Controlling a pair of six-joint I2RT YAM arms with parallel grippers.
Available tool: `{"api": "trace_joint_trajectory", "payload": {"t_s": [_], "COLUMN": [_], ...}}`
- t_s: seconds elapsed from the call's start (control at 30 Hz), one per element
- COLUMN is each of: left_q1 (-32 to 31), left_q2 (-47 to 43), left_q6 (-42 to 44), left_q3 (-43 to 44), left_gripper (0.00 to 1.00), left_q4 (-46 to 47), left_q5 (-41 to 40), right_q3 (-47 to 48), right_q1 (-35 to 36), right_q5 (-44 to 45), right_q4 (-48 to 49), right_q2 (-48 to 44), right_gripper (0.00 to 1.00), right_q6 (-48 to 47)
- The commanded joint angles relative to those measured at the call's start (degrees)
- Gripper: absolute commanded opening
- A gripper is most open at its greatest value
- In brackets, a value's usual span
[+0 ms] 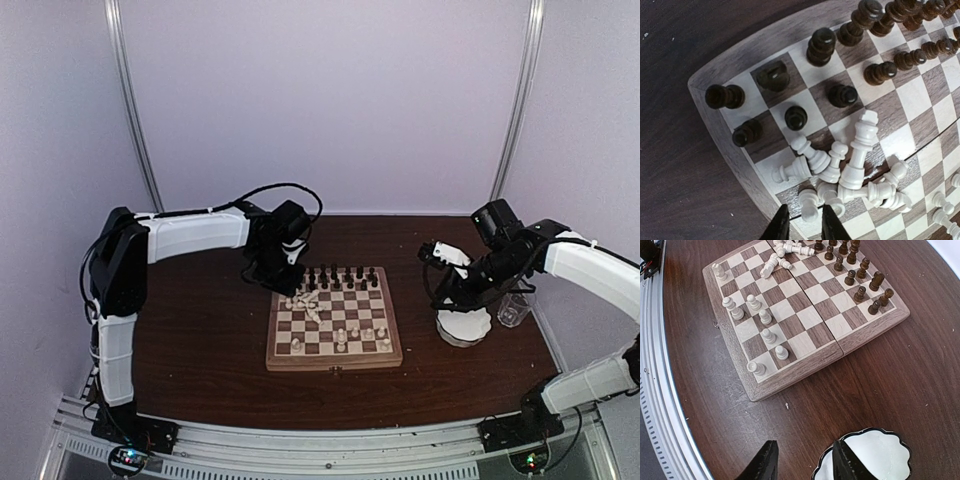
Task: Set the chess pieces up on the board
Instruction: Pick up the pawn from the chessboard.
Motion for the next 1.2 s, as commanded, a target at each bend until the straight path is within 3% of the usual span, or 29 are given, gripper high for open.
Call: {"api": "trace_joint_trajectory", "payload": {"t_s": [0.0, 0.4, 0.6, 1.17], "left_q1": [0.7, 1.0, 1.0, 1.0], "left_q2": [0.7, 2.2, 3.1, -1.5], "left_q6": [0.7, 0.1, 0.0, 1.1], "left_q3": [1.6, 0.8, 1.3, 1.3], "left_gripper": [0.24, 0.25, 0.30, 0.13], "left_q4": [-1.7, -1.8, -1.8, -5.2], "left_q5": [0.2, 1.6, 2.5, 3.4], "right_q3": [-0.6, -0.6, -0.6, -0.7], "right_q1": [-0.3, -0.3, -0.3, -0.3], "right_q5": [1.2, 1.3, 1.6, 1.6], "right_q4": [0.8, 0.7, 0.8, 0.7], "right_q2": [-1.0, -0.6, -0.7, -0.6], "right_gripper": [0.39, 0.39, 0.39, 0.39], "right_q6": [-0.8, -0.9, -1.0, -1.2]}}
